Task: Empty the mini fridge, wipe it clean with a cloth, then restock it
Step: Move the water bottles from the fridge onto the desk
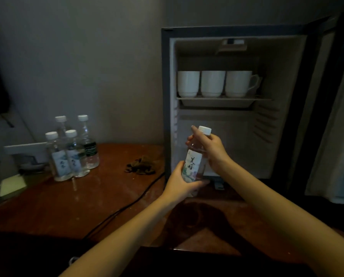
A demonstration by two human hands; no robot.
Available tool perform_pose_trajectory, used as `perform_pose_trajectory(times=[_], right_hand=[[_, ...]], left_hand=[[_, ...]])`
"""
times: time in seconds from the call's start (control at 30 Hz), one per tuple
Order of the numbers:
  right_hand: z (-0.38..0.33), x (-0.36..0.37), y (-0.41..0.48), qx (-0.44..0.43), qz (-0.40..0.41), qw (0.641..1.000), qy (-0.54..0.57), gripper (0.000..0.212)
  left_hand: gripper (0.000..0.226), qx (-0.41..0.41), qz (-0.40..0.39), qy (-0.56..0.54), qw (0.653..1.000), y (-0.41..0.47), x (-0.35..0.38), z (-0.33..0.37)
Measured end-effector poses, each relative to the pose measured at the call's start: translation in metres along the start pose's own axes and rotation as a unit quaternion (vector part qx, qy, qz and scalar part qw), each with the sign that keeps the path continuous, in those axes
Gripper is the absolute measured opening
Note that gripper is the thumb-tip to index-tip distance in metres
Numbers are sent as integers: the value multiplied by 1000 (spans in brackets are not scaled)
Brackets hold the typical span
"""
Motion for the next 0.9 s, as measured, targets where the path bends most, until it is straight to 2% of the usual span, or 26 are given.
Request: perform_pose_trajectory(times=[0.23,0.3,0.4,0.5,0.57,0.73,0.9], right_hand=[[-1,114,-15,0,-109,994,3,28],[1,149,-20,-9,-136,991,-11,29],[2,200,-31,-24,-188,982,-5,24],[3,244,-42,-40,-245,969,-13,17],[4,266,-47,-51,-268,962,-14,17],[14,294,-53,-52,-299,953,-17,13],[19,294,-49,-87,-301,949,-36,6]], left_hand=[[73,9,94,-3,995,-54,-96,4],[68,1,139,16,990,-71,-126,3],[62,-6,194,42,980,-97,-167,3],[72,-23,256,76,964,-118,-199,3],[71,-35,287,58,956,-131,-214,0],[71,-50,310,-1,949,-145,-233,-12],[70,-54,293,-72,952,-139,-236,-19]])
Point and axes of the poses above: each hand's wrist, its own y-axis towards the middle knuckle, its own x-axis out of the palm, z = x × y, the point moved 3 cm from there along y, towards the middle knuckle, and after that the axes turned 11 degrees about -y, right-handed, at the moved point
